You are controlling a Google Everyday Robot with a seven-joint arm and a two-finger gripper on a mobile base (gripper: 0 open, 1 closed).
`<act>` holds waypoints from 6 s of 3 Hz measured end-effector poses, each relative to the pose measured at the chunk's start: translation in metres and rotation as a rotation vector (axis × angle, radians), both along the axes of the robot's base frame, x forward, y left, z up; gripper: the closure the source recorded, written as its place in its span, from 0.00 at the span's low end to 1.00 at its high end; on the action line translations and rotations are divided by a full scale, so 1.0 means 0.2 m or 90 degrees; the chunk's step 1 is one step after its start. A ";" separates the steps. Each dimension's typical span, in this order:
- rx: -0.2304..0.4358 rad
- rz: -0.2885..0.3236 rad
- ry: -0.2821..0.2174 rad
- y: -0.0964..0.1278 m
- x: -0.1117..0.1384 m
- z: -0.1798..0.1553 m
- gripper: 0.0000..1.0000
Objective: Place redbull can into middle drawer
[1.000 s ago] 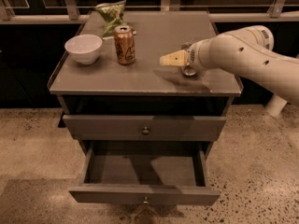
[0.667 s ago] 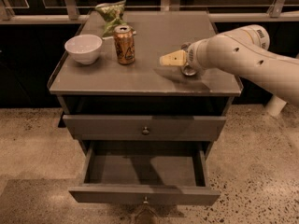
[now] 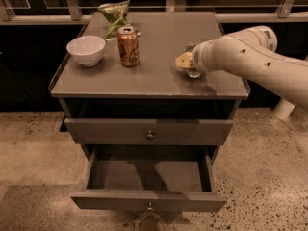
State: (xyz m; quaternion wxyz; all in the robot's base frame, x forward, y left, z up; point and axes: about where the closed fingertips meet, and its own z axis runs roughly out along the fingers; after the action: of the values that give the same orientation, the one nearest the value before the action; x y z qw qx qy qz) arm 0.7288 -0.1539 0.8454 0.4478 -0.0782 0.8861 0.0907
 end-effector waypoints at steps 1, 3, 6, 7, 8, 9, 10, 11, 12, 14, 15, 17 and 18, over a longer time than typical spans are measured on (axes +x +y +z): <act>0.000 0.000 0.000 0.00 0.00 0.00 0.65; 0.000 0.000 0.000 0.00 0.00 0.00 1.00; 0.088 0.061 0.004 -0.03 -0.07 0.12 1.00; 0.165 0.121 -0.008 -0.05 -0.27 0.29 1.00; 0.196 0.194 -0.035 -0.03 -0.52 0.40 1.00; 0.170 0.206 -0.071 -0.10 -0.60 0.46 1.00; 0.170 0.205 -0.071 -0.10 -0.60 0.46 1.00; 0.179 0.209 -0.057 -0.07 -0.66 0.43 1.00; 0.226 0.178 -0.039 0.00 -0.84 0.40 1.00; 0.346 0.100 0.062 0.15 -1.22 -0.01 1.00; 0.346 0.100 0.063 0.15 -1.22 -0.01 1.00; 0.426 0.114 0.113 0.22 -1.39 -0.33 1.00; 0.471 0.098 0.177 0.28 -1.52 -0.62 1.00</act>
Offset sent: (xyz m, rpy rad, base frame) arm 0.0000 0.0000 0.0000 0.0000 0.0000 0.0000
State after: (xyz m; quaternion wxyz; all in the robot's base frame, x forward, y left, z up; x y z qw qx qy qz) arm 0.4255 -0.0979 0.7222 0.3133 0.0351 0.8375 0.4463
